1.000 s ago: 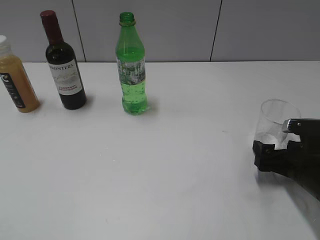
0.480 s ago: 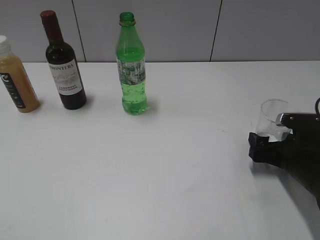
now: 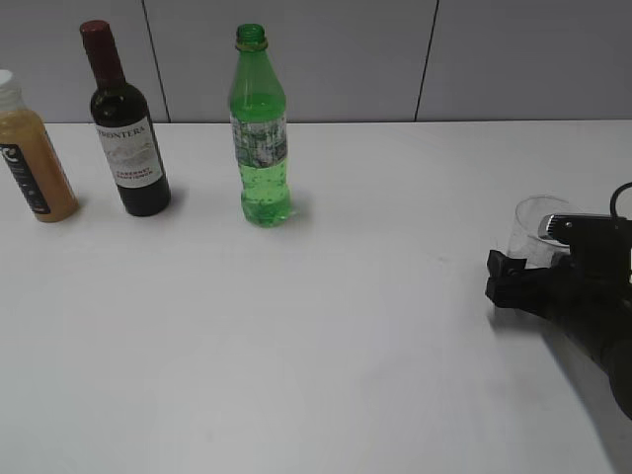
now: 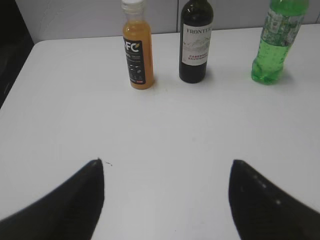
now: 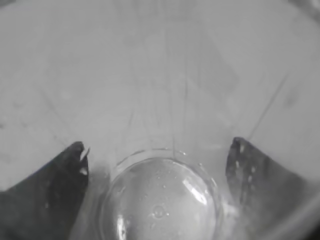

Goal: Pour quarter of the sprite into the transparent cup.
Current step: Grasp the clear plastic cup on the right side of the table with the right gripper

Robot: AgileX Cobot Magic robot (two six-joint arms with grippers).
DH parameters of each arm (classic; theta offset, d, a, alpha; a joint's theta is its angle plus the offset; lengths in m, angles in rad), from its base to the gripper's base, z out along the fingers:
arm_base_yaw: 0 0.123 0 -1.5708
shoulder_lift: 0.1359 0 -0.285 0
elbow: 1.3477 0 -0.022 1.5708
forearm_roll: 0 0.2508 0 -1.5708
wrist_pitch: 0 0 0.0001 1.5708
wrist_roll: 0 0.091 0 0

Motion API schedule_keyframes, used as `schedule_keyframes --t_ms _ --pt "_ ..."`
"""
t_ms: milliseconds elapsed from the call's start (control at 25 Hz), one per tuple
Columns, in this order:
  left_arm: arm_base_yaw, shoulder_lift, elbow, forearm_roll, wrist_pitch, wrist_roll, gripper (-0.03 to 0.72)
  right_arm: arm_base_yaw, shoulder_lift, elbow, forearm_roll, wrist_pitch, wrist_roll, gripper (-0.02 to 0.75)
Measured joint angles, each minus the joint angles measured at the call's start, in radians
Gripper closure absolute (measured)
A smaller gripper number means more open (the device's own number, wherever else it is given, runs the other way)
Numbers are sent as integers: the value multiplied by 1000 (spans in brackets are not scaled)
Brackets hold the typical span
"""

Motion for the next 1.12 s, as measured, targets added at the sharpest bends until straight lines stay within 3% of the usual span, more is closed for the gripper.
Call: schedule_keyframes --t_ms 440,760,1120 --pt "0 0 0 0 0 0 99 0 7 -38 8 17 0 89" --pt "0 0 0 0 0 0 99 0 8 -43 7 22 0 206" --pt "0 0 0 0 0 0 99 0 -68 -13 -34 29 -48 207"
